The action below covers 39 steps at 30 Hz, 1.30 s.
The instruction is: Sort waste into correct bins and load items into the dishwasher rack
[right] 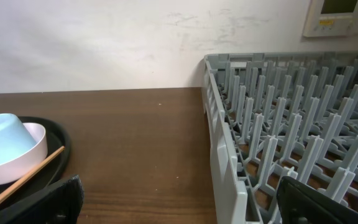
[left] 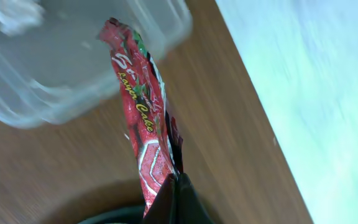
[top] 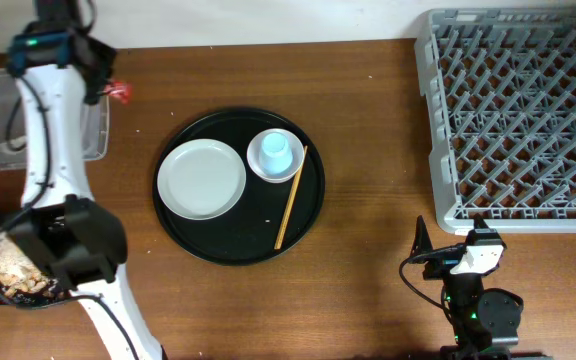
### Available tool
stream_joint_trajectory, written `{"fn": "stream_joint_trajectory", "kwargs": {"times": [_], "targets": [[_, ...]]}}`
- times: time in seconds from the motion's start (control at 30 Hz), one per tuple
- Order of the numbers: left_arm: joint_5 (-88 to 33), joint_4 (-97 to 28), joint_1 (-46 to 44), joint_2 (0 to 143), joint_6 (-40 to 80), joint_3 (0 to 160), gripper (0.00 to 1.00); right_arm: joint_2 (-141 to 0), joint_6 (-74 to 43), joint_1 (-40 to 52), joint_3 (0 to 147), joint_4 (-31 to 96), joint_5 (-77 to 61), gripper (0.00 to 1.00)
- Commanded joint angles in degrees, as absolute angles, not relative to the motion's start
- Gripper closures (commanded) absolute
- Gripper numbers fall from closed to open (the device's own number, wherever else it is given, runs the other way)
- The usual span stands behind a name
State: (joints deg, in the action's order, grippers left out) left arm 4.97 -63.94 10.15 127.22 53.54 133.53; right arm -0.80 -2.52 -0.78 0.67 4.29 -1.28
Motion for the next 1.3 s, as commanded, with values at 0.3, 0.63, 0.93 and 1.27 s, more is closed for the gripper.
{"fn": "stream_joint_trajectory", "kwargs": {"times": [0.3,0.63,0.93,1.27], "targets": [[13.3,-60.4,22.3,127.8,46.1,134.7,0.99,-0.4,-2.1,-1.2,0.3,4.5,-0.8,0.02],[12.0,-57.4,23.8,133.1,40.1,134.7,0.84,-0.4,-2.1,-1.2,0.3,4.5,-0.8,0.02],[3.8,-68.9,23.8,132.3,40.2,134.7,0.20,-0.4,-2.1,-1.2,0.3,4.5,-0.8,0.02],[4.3,-81.3,23.8,111.7,31.5,134.7,0.24,-0.4,-2.1,-1.2,0.3,4.5,-0.8,0.02]]}}
